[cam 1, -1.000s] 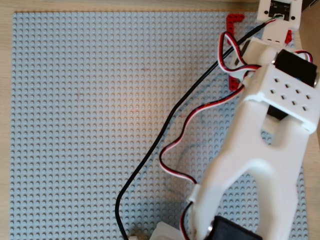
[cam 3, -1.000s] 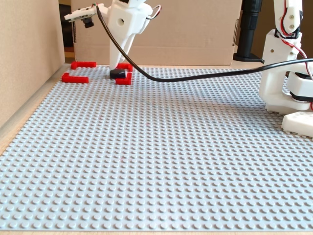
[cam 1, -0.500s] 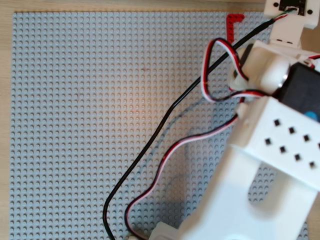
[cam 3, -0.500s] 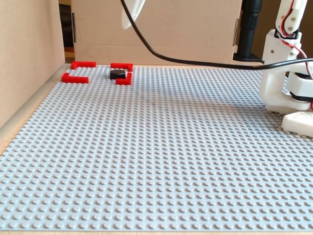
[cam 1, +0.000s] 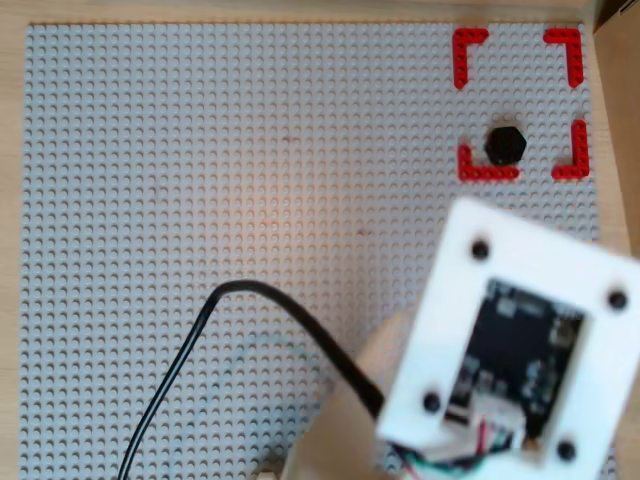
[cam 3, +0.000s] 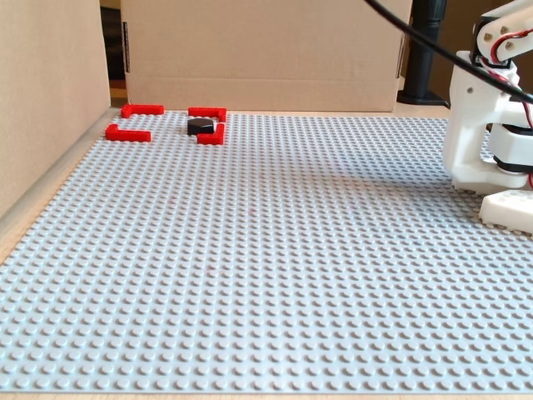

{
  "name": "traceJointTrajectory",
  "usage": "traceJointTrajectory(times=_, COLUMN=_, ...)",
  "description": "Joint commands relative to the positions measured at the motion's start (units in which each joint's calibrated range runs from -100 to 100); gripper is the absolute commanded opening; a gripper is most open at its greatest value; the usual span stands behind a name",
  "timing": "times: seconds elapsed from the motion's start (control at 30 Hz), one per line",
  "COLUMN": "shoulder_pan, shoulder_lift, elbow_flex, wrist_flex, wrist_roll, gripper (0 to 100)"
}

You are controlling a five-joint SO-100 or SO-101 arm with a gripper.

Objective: Grab the Lego and store it in red box

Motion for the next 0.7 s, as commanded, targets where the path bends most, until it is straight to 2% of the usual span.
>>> traceJointTrajectory(times=0.0, shoulder_pan=-0.86, shoulder_lift=-14.57, elbow_flex=8.33, wrist_flex=0.50, wrist_roll=-0.43, gripper=1)
traceJointTrajectory(times=0.23, shoulder_pan=-0.49, shoulder_lift=-34.40, elbow_flex=9.33, wrist_flex=-0.02, wrist_roll=-0.23, gripper=2)
traceJointTrajectory(times=0.67, shoulder_pan=-0.12, shoulder_lift=-34.57, elbow_flex=9.15, wrist_flex=0.33, wrist_roll=-0.33, gripper=2)
